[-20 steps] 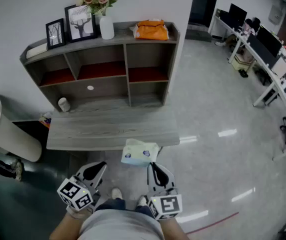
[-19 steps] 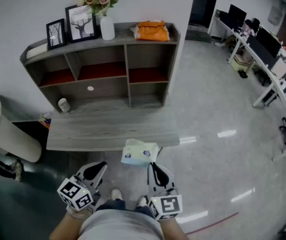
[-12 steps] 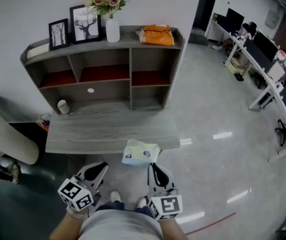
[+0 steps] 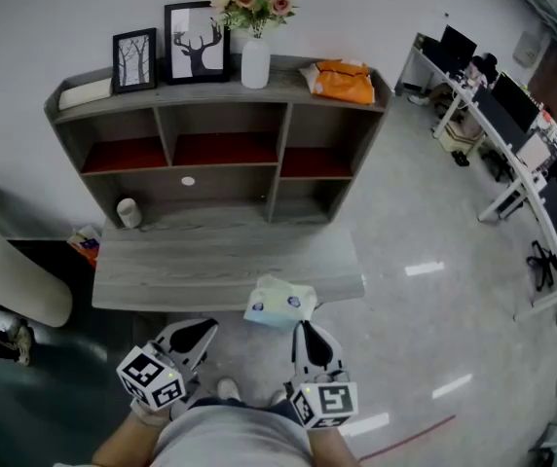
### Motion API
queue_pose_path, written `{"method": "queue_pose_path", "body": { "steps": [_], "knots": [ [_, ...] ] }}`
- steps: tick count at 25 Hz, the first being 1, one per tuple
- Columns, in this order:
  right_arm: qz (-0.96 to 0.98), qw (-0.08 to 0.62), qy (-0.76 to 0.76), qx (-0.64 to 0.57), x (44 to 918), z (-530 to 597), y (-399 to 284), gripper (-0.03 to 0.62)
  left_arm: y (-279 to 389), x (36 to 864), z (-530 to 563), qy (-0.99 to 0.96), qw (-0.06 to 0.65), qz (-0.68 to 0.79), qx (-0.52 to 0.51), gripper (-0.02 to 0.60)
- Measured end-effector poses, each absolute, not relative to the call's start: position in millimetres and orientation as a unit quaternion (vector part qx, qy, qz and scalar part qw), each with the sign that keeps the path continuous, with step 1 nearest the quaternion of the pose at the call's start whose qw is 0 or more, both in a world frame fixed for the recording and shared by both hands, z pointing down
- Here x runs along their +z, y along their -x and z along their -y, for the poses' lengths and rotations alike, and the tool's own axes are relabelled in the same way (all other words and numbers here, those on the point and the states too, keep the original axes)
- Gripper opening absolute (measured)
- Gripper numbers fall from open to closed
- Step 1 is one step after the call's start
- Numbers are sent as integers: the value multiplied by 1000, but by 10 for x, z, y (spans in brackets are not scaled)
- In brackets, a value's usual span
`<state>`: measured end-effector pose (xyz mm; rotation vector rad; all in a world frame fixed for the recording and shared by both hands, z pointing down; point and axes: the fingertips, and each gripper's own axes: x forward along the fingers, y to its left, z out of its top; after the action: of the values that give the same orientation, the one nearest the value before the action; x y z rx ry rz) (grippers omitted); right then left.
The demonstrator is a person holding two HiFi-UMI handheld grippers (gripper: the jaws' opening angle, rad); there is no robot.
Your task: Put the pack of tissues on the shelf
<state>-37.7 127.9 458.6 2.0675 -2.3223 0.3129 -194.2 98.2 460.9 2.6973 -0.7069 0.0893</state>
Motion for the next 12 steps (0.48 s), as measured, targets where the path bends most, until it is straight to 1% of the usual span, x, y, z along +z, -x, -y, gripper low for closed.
{"method": "queue_pose_path", "body": {
  "steps": [5,12],
  "knots": [
    [738,16,-670,86,4541,-1097,593,23,2125,4670,-819,-955,178,235,37,26],
    [733,12,-675,85,4559,-913,629,23,2196,4723,-601,-955,181,233,35,26]
  ]
}}
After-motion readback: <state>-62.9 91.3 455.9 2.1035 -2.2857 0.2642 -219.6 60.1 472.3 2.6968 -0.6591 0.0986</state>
